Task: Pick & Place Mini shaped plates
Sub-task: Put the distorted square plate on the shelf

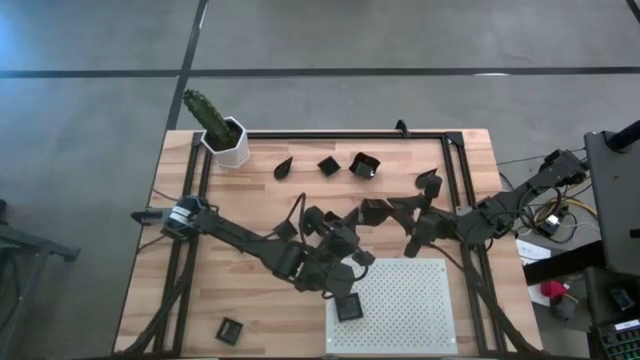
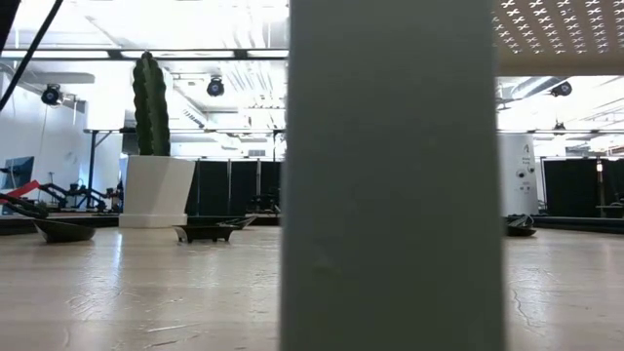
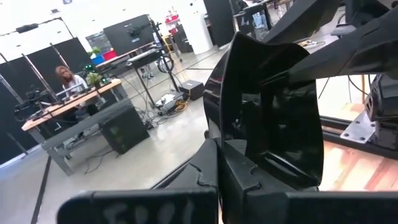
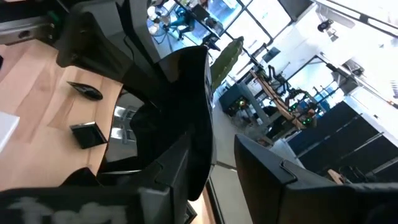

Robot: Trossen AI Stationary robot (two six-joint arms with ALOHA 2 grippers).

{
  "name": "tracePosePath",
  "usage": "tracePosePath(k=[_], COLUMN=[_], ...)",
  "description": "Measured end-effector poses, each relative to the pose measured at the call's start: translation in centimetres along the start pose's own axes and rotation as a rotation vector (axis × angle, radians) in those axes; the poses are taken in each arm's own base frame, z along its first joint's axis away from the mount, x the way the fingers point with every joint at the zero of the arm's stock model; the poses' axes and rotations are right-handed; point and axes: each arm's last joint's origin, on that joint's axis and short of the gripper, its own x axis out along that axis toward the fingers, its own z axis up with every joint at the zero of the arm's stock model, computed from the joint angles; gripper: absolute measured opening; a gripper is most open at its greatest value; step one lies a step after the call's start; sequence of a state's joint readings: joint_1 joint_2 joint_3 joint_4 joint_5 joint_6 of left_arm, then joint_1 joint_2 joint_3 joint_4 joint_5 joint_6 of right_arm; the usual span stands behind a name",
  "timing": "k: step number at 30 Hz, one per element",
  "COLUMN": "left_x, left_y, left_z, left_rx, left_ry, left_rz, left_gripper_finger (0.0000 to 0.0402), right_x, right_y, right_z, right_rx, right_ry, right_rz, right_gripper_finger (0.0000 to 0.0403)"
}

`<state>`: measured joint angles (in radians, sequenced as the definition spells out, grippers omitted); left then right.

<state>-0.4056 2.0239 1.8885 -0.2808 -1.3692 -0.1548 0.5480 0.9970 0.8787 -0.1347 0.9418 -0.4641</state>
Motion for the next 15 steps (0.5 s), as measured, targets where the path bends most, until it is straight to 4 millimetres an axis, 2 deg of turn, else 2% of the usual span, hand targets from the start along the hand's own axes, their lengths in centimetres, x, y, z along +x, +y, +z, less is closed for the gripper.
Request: tracePosePath(k=[5,12,15], left_x=[0.15,0.92,1.0], left_y=[-0.28,-0.44,-0.43], left_z=[-0.37,-0.36,-0.35], left_rx=[-0.014,-0.018,-0.018], left_ry=[-0.006,-0.01,-0.01], left_rz=[-0.01,-0.059,-0.06], left_gripper_finger=[0.0,0.0,0.0], right_x=[0.04,0.07,0.06], right_y=[0.0,0.03,0.01], right_z=[-0.01,0.02,0.04], right_rx=[0.0,0.002,0.004], right_ry=[0.001,0.0,-0.001], right_rz=[-0.001,-0.002,-0.003], right_gripper_finger=[0.0085,0.0019,0.001])
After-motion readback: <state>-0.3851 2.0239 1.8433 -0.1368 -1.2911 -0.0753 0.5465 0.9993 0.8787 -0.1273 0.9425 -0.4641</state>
